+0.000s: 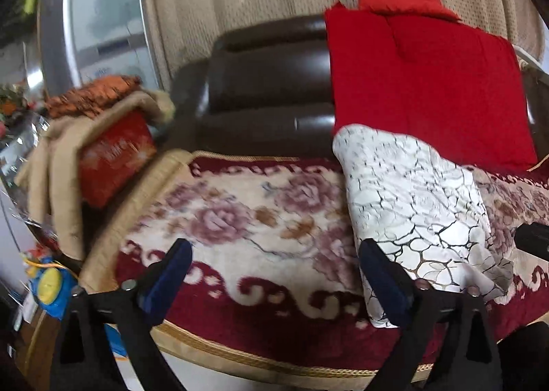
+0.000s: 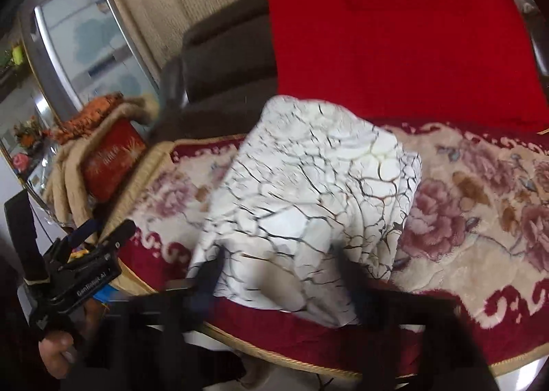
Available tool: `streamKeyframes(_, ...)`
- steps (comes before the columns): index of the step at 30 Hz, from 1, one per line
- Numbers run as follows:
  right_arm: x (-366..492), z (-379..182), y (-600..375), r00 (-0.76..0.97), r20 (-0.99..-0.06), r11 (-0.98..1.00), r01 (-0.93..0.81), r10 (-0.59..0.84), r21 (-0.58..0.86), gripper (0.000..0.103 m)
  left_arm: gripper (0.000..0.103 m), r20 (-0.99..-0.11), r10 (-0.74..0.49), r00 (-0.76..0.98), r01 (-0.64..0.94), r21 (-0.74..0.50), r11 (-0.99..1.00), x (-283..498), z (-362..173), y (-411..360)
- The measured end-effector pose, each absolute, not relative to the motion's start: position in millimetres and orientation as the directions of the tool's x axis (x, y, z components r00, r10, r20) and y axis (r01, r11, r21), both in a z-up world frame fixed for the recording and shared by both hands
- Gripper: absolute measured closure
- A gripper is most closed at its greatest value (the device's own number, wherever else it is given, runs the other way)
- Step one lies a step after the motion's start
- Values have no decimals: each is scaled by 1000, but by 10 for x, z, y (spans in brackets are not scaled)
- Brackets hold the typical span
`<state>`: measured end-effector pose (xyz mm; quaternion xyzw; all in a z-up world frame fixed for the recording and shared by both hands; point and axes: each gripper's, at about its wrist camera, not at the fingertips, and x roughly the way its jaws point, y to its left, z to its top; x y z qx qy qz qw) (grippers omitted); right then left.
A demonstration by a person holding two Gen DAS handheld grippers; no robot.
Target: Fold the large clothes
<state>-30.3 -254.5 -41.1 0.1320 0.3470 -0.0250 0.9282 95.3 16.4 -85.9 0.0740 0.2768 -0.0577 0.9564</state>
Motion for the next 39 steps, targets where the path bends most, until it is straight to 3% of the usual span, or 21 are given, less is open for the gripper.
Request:
streamKeyframes(14,-825,58,-2162,818,-576,977,125,-4,170,24,3,-437,-73,896,121,83,989,326,-255,348)
streamKeyframes(28,-1327,398,-1912,858,-511,985,130,-54,114,23,3,-404,-43,914,102,125,987,-138,-68,338)
streamKeyframes(39,-1556,486,-1909,860,-499,980,174,-105,93,23,3,-391,-98,915,159,127,979,-420,111,295)
